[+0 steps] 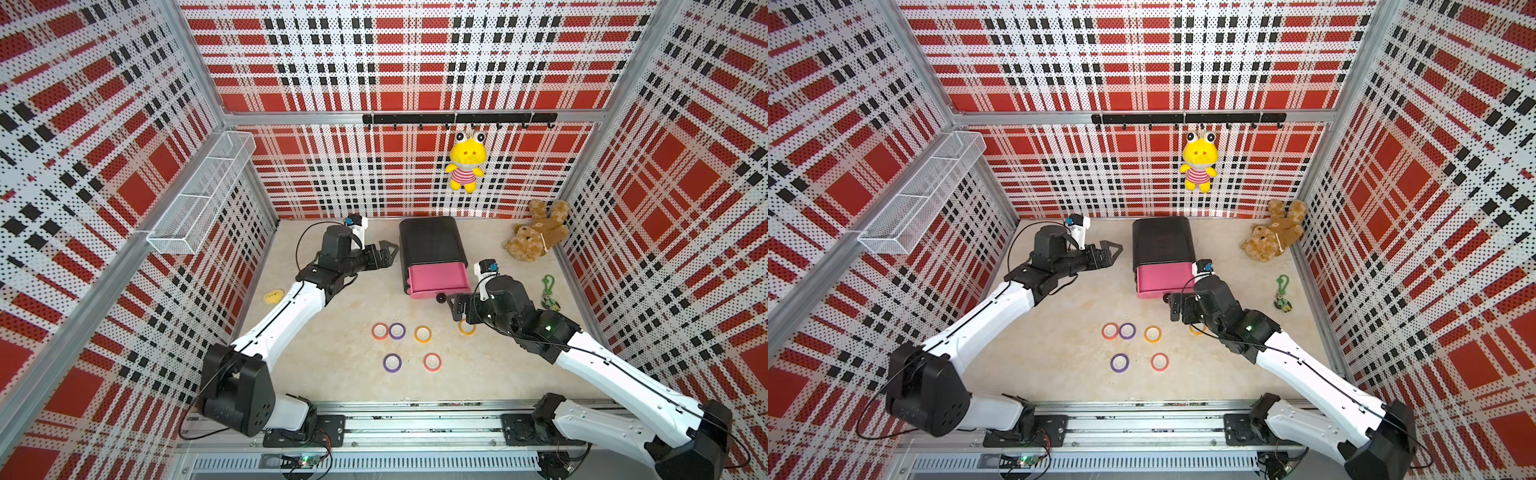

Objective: Place the transparent tape into the drawer according to color
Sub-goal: Open the drawer in the storage box, then pick up the tape from the center of the board.

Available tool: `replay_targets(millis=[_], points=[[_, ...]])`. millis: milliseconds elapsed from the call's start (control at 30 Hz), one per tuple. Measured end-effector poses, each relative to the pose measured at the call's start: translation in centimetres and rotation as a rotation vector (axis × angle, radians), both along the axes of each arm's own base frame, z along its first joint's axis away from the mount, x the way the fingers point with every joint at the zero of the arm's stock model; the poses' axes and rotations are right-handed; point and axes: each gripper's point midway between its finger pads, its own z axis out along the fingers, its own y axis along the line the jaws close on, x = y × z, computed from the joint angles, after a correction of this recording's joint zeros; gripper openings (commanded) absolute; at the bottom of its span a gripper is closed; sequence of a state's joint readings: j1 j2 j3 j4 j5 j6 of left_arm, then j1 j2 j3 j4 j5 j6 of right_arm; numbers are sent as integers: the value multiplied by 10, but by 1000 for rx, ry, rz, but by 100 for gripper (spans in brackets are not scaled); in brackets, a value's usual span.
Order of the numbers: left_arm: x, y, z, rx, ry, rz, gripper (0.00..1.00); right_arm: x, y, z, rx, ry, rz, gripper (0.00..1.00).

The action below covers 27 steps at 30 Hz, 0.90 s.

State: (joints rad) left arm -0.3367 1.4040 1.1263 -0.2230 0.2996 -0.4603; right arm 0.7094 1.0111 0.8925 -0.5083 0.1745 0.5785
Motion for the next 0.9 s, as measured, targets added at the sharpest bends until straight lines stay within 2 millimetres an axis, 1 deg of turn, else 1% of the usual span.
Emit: replay_targets(millis=[67, 100, 233, 333, 400, 533, 600, 667, 833, 900], points=[[-8, 11, -17, 56, 65, 44, 99, 0, -5, 3, 8, -4, 2, 100], [-14, 17, -29, 89, 107, 66, 99, -1, -8, 6, 15, -8, 4, 100], [-49, 36, -83, 219, 283, 113, 99, -2, -20, 19, 49, -30, 7, 100], [-72, 43, -113, 299, 378, 119, 98, 1, -30, 23, 82, -34, -1, 100], [-86, 45, -130, 340, 428, 113, 97, 2, -35, 17, 108, -18, -2, 100], [-103, 43, -167, 430, 521, 89, 93, 3, -43, -11, 155, 57, 2, 100], [-110, 42, -182, 468, 560, 76, 89, 0, -44, -22, 171, 90, 11, 100], [-114, 42, -193, 499, 589, 69, 87, -3, -41, -26, 183, 108, 28, 100], [-117, 44, -208, 533, 626, 68, 75, -4, -36, -22, 209, 102, 58, 100], [-117, 45, -214, 545, 640, 69, 72, -4, -35, -21, 212, 102, 62, 100]])
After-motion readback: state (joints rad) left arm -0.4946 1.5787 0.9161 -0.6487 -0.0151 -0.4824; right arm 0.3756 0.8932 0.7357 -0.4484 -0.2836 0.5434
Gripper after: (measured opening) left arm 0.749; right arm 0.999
